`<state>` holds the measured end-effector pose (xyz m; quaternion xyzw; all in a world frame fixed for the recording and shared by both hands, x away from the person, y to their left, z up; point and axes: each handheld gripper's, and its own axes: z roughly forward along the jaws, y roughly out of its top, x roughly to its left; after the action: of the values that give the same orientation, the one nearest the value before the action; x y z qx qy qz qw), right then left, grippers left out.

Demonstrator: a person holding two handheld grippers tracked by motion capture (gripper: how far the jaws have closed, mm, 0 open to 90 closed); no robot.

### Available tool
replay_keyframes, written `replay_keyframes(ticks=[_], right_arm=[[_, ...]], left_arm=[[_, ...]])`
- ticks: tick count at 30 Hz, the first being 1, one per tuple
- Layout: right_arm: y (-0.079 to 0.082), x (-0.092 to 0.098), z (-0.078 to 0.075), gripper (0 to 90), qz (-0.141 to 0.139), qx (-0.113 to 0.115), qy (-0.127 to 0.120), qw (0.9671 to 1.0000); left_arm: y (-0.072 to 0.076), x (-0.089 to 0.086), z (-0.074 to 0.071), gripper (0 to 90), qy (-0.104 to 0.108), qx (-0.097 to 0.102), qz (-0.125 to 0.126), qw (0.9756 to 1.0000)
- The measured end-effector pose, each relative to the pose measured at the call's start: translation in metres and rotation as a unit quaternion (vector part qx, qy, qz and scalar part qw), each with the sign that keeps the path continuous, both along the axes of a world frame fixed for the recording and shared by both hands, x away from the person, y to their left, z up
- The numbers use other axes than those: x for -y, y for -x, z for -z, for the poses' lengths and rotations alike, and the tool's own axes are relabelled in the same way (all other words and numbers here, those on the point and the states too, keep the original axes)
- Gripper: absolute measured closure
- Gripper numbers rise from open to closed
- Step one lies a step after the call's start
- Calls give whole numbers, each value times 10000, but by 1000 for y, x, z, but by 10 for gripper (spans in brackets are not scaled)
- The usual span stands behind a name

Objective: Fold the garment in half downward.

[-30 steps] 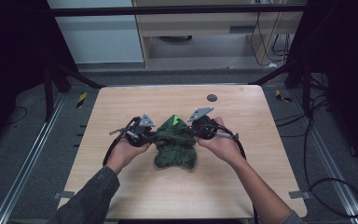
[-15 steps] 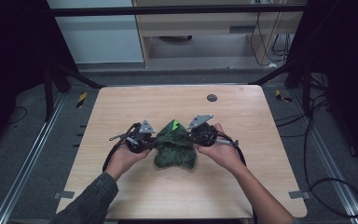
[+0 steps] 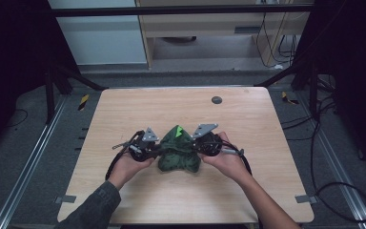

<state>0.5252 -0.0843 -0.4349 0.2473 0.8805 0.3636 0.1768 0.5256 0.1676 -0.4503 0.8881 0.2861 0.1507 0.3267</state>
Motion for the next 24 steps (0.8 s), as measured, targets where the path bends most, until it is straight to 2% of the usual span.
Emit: replay_keyframes(ticks=[8, 24], right_arm=[[6, 1, 5, 792, -41, -14, 15, 10000], [15, 7, 12, 772, -60, -28, -6, 10000]], left_arm=[[5, -1, 2, 749, 99, -5, 14, 9999], [9, -4, 9, 732, 152, -1, -18, 9999]])
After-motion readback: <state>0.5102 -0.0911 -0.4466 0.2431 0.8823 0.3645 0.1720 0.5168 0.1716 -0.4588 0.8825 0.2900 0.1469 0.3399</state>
